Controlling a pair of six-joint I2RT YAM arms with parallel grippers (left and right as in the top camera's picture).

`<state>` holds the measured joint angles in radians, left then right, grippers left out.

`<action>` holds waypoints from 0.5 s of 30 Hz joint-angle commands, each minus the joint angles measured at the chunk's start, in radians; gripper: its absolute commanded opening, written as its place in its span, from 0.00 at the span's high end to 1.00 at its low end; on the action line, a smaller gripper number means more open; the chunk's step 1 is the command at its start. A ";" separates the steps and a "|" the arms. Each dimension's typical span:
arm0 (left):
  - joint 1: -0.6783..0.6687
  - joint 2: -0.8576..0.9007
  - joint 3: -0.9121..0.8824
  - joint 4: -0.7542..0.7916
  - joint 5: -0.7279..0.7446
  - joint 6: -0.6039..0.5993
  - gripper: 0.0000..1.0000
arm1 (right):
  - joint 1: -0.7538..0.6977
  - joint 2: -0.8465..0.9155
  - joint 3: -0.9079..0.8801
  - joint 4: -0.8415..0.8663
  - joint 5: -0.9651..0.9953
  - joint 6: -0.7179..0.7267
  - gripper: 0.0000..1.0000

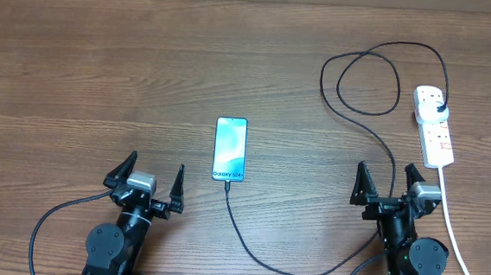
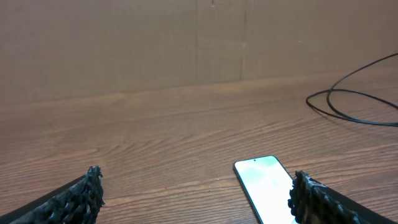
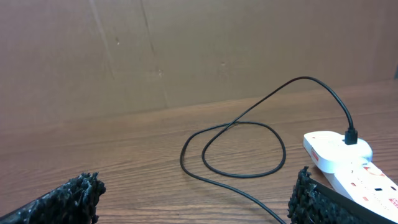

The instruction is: Plug charger to phone and switch on socket

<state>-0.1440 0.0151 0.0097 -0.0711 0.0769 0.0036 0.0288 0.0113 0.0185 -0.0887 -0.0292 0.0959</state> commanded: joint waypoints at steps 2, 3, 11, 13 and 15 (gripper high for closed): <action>0.000 -0.010 -0.005 -0.001 -0.006 0.019 0.00 | 0.006 -0.008 -0.011 0.006 -0.010 -0.025 0.00; 0.000 -0.010 -0.005 -0.001 -0.007 0.019 0.01 | 0.006 -0.008 -0.011 0.006 -0.010 -0.027 0.00; 0.000 -0.010 -0.005 -0.001 -0.006 0.019 0.00 | 0.007 -0.008 -0.011 0.006 -0.011 -0.050 0.00; 0.000 -0.010 -0.005 -0.001 -0.006 0.019 0.01 | 0.006 -0.008 -0.011 0.006 -0.010 -0.049 0.00; 0.000 -0.010 -0.005 -0.001 -0.007 0.019 0.00 | 0.007 -0.008 -0.011 0.006 -0.011 -0.048 0.00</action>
<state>-0.1440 0.0151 0.0097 -0.0708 0.0769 0.0036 0.0288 0.0113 0.0185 -0.0887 -0.0303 0.0597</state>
